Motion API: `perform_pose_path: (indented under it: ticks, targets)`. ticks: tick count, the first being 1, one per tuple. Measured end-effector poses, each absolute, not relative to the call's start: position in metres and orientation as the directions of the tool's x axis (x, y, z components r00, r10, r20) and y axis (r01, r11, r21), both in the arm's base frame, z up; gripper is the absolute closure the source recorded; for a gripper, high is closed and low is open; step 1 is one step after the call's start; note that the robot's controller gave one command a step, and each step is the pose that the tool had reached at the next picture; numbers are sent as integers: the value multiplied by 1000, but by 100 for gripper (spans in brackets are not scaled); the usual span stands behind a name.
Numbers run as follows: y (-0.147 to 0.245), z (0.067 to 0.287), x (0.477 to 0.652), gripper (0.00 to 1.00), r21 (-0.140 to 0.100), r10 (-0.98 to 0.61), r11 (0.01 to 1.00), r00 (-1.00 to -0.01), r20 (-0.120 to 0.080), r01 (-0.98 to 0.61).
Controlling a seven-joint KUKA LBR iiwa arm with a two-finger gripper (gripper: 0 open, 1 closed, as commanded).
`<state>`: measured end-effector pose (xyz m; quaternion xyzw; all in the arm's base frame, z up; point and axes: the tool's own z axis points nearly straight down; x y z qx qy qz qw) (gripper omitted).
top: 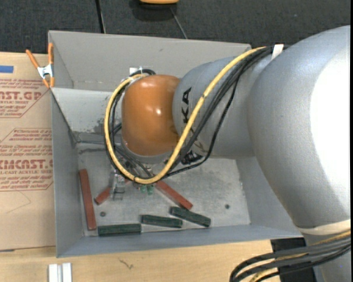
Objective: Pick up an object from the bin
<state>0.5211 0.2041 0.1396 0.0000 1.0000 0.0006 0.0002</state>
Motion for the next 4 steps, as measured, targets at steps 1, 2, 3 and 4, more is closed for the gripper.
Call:
perform_pose_path:
  ticks: [1,2,3,4]
  targets:
    - [204,140,521,100,1,0,1000,-1000,0,0]
    - [157,147,529,100,2,-14,1000,-1000,0,-14]
    - [167,141,537,0,2,72,997,-997,-1,72]
    - [173,140,537,0,2,81,997,-997,-1,81]
